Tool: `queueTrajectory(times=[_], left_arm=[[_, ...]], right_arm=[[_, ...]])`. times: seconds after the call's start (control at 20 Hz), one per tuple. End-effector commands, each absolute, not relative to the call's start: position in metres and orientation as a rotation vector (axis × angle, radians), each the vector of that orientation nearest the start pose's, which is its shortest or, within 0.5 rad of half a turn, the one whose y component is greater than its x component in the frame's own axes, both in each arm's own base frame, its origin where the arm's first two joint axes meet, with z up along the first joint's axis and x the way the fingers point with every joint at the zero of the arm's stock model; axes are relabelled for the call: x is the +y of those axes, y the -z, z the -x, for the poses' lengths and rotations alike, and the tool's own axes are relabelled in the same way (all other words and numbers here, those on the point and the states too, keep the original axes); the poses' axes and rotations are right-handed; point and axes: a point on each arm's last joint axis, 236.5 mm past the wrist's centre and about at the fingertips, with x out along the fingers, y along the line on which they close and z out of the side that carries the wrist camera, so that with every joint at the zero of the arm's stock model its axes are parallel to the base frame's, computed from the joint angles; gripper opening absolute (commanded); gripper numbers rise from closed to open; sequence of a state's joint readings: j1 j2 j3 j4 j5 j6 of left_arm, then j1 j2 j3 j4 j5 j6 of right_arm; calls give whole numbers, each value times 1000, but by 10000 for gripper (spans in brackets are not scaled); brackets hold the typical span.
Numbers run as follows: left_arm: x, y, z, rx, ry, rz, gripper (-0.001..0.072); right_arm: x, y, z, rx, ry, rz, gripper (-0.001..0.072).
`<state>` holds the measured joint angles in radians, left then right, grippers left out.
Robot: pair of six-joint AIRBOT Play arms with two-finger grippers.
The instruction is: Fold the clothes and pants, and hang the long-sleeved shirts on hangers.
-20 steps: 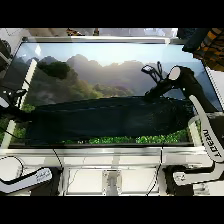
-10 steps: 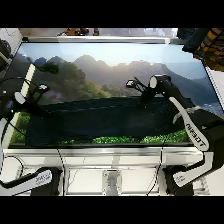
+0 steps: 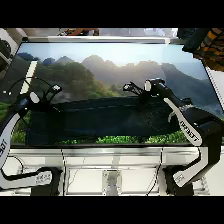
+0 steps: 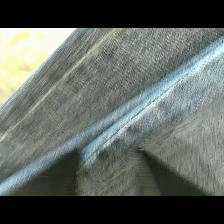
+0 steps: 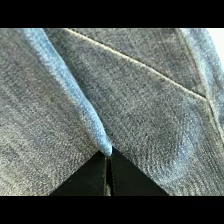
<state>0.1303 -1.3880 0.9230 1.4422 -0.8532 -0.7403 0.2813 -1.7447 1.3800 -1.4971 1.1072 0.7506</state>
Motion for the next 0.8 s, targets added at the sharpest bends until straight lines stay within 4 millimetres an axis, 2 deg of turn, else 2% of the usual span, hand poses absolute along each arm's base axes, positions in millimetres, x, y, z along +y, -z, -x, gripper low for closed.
queueTrajectory(times=[0.0,0.1,0.25,0.35,0.45,0.6,0.75], left_arm=[[19,104,-383,1230,425,-414,31],[24,93,-392,1208,379,-382,30],[27,59,-408,1125,341,-392,30],[30,38,-410,1083,319,-404,30],[35,26,-407,1072,298,-392,30],[51,27,-406,1077,251,-351,30],[56,41,-410,1092,236,-332,31]], right_arm=[[135,107,-421,1294,-812,764,13],[134,96,-431,1274,-774,759,12],[140,61,-453,1182,-739,758,11],[141,34,-465,1119,-713,773,10],[141,16,-473,1079,-690,776,11],[141,15,-479,1067,-673,766,11],[133,28,-496,1061,-599,681,12]])
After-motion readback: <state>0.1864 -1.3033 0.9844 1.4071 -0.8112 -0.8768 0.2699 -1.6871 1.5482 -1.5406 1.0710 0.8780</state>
